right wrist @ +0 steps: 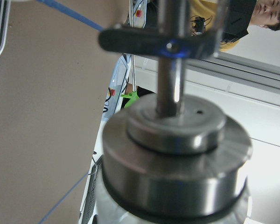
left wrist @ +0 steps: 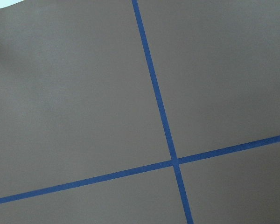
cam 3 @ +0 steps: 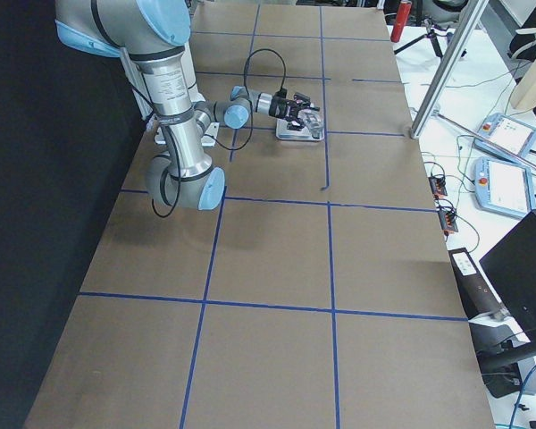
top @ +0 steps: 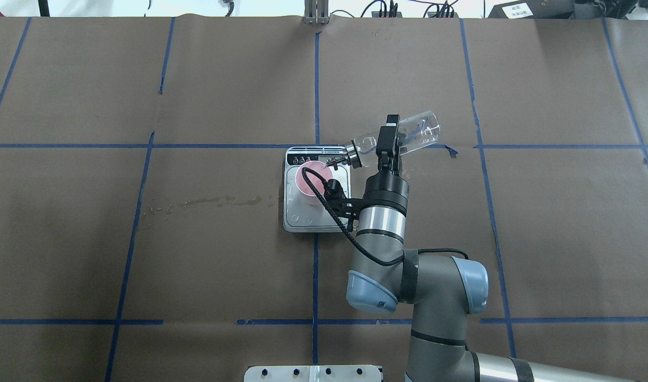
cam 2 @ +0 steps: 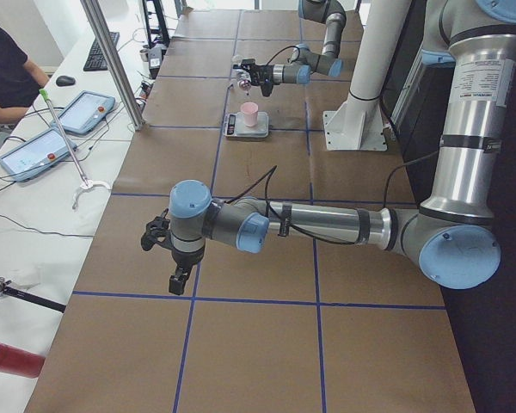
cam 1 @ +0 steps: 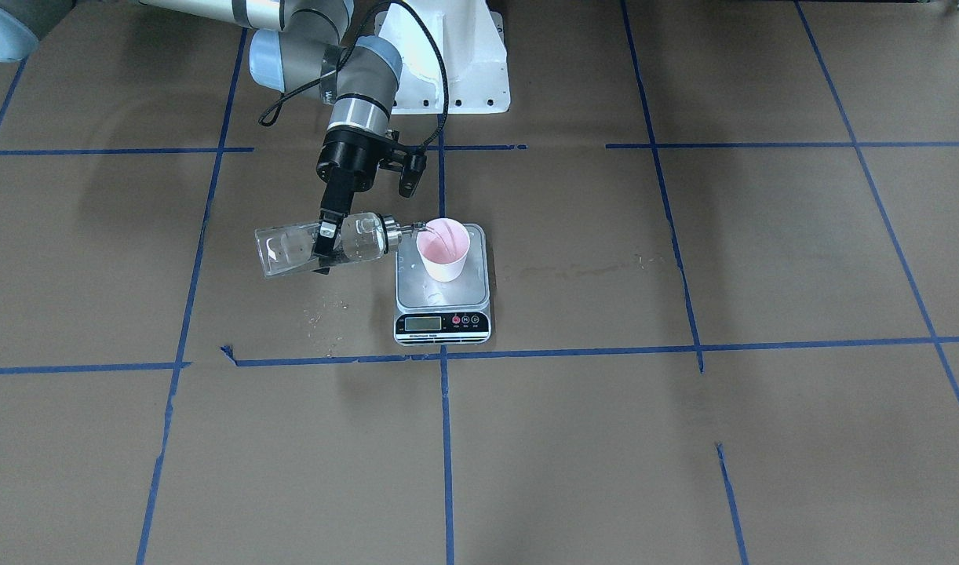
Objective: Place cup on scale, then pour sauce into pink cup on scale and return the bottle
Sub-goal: 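Tilt the bottle spout down into the pink cup with the right gripper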
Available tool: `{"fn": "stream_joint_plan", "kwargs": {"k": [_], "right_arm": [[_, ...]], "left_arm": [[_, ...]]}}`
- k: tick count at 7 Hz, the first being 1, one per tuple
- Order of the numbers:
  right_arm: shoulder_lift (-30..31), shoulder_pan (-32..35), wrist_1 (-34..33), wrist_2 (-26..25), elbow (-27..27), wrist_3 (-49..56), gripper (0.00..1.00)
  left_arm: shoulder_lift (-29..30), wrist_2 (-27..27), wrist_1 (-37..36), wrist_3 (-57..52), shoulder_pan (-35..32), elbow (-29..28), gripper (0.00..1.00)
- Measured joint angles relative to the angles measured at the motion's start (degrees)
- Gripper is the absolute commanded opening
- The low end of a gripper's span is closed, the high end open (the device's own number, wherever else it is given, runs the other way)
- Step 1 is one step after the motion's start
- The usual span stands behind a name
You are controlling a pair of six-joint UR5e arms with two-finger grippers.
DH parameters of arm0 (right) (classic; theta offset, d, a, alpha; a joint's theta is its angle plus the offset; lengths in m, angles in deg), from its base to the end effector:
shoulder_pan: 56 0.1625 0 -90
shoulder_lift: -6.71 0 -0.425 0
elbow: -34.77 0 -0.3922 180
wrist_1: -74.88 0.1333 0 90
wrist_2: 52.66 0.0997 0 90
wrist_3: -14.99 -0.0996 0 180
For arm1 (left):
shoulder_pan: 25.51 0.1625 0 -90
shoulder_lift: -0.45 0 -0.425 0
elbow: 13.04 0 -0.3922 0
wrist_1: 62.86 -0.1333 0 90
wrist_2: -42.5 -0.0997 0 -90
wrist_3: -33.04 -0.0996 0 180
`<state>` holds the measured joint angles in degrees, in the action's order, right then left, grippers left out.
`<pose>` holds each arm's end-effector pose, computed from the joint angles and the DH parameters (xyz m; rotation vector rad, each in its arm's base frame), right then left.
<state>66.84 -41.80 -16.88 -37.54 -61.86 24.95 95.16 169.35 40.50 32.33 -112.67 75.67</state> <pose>-0.5483 -0.3754 0.2623 1.1552 0.8046 -0.8595 -0.0465 -0.5478 0.6102 0.2709 0.6440 0.1536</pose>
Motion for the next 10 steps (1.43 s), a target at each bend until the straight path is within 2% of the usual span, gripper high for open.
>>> {"fn": "stream_joint_plan", "kwargs": {"k": [2, 5, 10], "right_arm": [[0.0, 0.2, 0.0, -1.8, -0.1, 5.4, 0.0], [0.4, 0.3, 0.9, -2.2, -0.4, 6.8, 0.0], [2.5, -0.5, 5.3, 0.6, 0.0, -7.2, 0.0]], "left_arm": [[0.1, 0.1, 0.0, 0.0, 0.0, -0.2, 1.0], [0.1, 0.1, 0.0, 0.1, 0.1, -0.2, 1.0], [0.8, 0.0, -0.4, 0.1, 0.0, -0.1, 1.0]]}}
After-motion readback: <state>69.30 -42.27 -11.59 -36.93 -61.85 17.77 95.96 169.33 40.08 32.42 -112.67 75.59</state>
